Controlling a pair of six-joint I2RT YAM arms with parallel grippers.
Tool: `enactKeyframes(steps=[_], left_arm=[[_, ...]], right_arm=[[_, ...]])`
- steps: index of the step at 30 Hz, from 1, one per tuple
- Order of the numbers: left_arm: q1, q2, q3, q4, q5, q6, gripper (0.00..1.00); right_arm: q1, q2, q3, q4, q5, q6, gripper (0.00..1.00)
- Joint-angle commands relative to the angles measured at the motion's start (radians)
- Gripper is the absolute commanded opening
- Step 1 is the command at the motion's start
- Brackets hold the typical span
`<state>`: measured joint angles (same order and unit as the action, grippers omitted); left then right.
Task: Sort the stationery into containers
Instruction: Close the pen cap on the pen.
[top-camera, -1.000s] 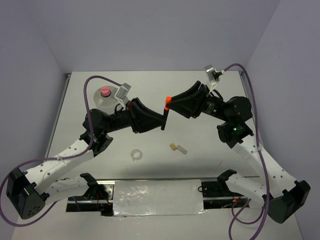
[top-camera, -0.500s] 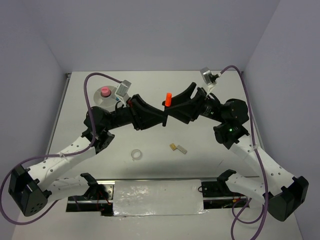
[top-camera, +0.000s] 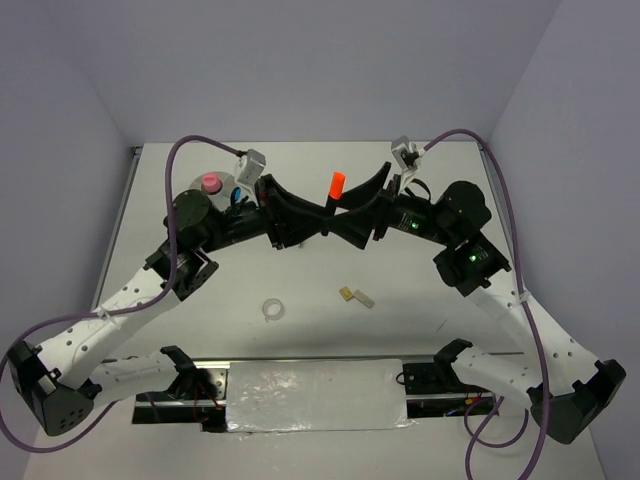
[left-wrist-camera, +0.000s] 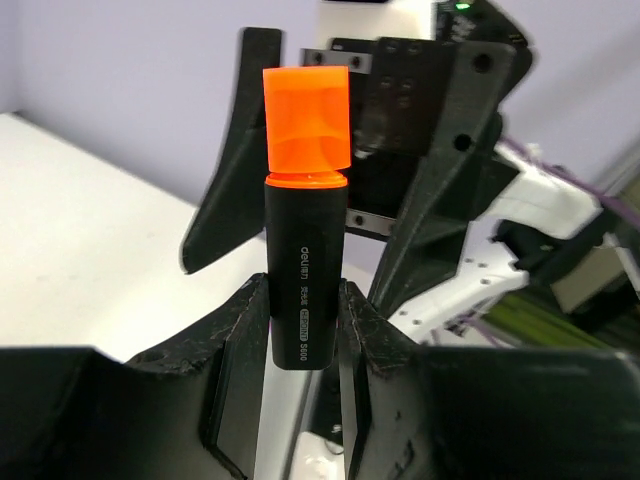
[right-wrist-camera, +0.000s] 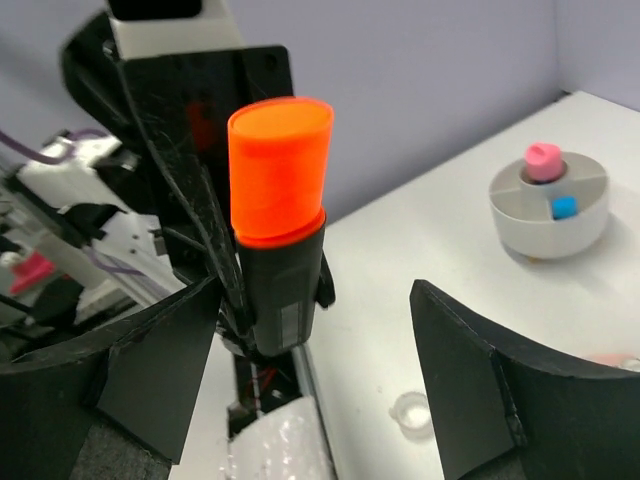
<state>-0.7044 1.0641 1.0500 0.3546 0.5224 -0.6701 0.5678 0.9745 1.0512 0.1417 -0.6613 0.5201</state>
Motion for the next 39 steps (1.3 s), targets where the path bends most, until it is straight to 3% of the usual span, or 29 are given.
enactKeyframes(steps=[1, 7, 13, 16, 21, 30, 38, 39], left_arm=[[-0.001, -0.044, 0.071, -0.066, -0.088, 0.137, 0.00], [-0.027, -0.069, 0.120, -0.195, -0.261, 0.289, 0.00], [-0.043, -0.072, 0.133, -0.230, -0.305, 0.351, 0.00], [-0.056, -0.075, 0.133, -0.241, -0.332, 0.378, 0.00], [-0.067, -0.082, 0.127, -0.238, -0.366, 0.394, 0.00], [-0.066, -0.107, 0.123, -0.226, -0.413, 0.400, 0.00], [-0.067, -0.095, 0.151, -0.233, -0.421, 0.394, 0.00], [-0.066, -0.093, 0.156, -0.235, -0.418, 0.392, 0.00]], right_arm=[[0.006, -0.011, 0.050, -0.134, 0.071, -0.129, 0.84], [0.040, -0.010, 0.112, -0.099, 0.136, -0.040, 0.81], [0.130, 0.007, 0.156, -0.077, 0.359, 0.024, 0.70], [0.191, 0.049, 0.222, -0.102, 0.449, 0.006, 0.68], [0.280, 0.137, 0.338, -0.178, 0.572, -0.060, 0.55], [0.339, 0.159, 0.342, -0.223, 0.692, -0.098, 0.49], [0.354, 0.148, 0.329, -0.192, 0.713, -0.124, 0.21], [0.353, 0.147, 0.329, -0.189, 0.713, -0.129, 0.10]])
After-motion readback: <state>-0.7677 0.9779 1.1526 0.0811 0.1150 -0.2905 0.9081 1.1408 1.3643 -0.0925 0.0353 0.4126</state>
